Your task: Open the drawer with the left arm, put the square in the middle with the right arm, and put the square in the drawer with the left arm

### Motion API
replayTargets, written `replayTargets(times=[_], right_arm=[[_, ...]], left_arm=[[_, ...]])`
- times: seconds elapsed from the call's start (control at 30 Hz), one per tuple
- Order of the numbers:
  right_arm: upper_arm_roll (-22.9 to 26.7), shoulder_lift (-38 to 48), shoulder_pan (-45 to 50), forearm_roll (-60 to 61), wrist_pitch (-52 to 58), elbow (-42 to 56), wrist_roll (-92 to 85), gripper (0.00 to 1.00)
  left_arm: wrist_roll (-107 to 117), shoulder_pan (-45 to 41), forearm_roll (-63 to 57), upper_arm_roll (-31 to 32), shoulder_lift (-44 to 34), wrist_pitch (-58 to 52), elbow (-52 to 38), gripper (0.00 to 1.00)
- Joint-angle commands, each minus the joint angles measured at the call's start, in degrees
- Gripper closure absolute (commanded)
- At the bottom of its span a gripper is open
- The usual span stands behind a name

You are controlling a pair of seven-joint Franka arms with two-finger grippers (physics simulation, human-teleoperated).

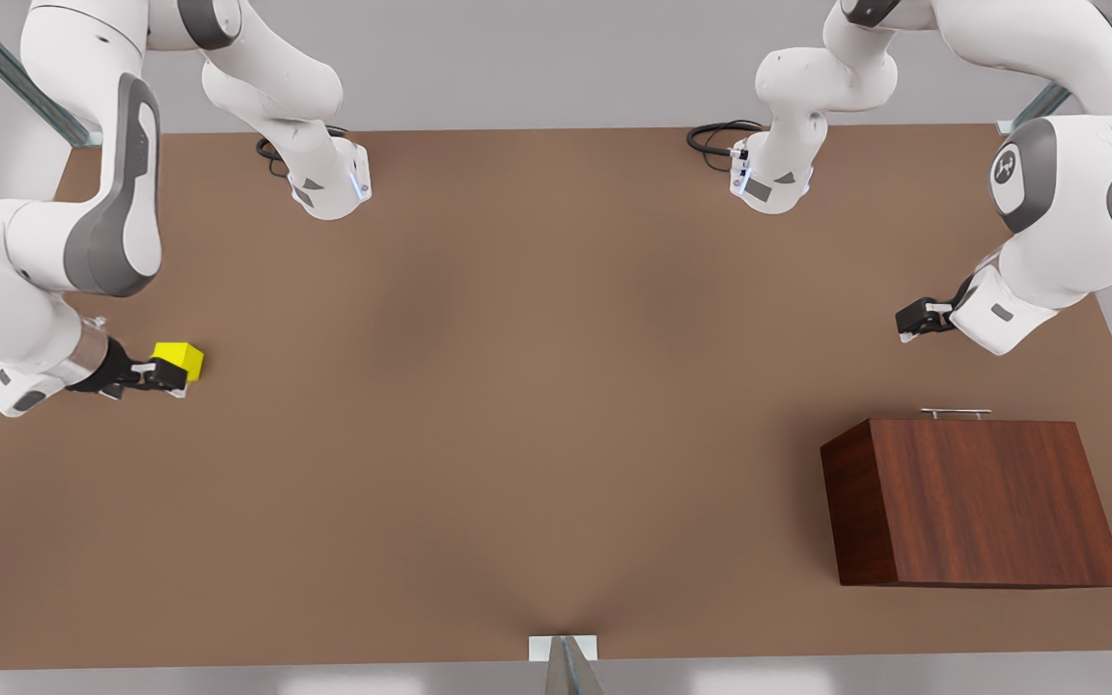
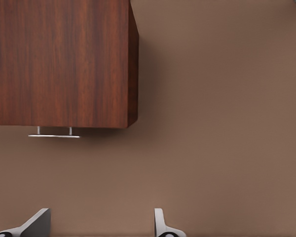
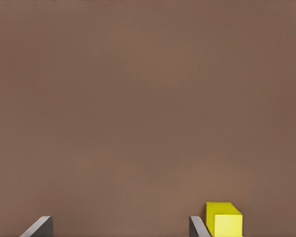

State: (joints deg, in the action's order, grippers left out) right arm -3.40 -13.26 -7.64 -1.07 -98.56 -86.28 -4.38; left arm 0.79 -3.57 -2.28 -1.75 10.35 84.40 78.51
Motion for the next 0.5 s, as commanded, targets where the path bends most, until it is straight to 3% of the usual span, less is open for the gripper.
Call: replayTargets(times=[0.0, 0.07, 0.2, 0.37, 0.47], right_arm=[[0.85, 0.25, 0.17, -0.16, -1.46, -0.20, -1.33, 0.00], [3.92, 0.17, 2.37, -0.95, -0.76, -0.20, -1.68, 0.00], [9.37, -0.01, 3.16, -0.77, -1.90, -2.05, -6.61, 0.00], [9.55, 0.78, -2.64, 1.25, -8.84, -11.62, -8.63, 0.00], [12.36, 0.78, -2.99, 1.43, -14.91, -17.16, -12.76, 0.00]], left_arm=[[-0.44, 0.05, -0.10, -0.01, -0.06, 0.24, -0.03, 0.00], [7.37, 0.05, -0.36, -0.80, -0.50, 1.64, 1.72, 0.00], [35.94, 0.05, -0.27, -3.78, -6.91, 16.58, 15.70, 0.00], [60.55, 0.05, -0.18, -6.42, -6.57, 29.59, 23.35, 0.00], [71.62, 0.14, -0.18, -7.48, -5.69, 33.55, 26.42, 0.00]])
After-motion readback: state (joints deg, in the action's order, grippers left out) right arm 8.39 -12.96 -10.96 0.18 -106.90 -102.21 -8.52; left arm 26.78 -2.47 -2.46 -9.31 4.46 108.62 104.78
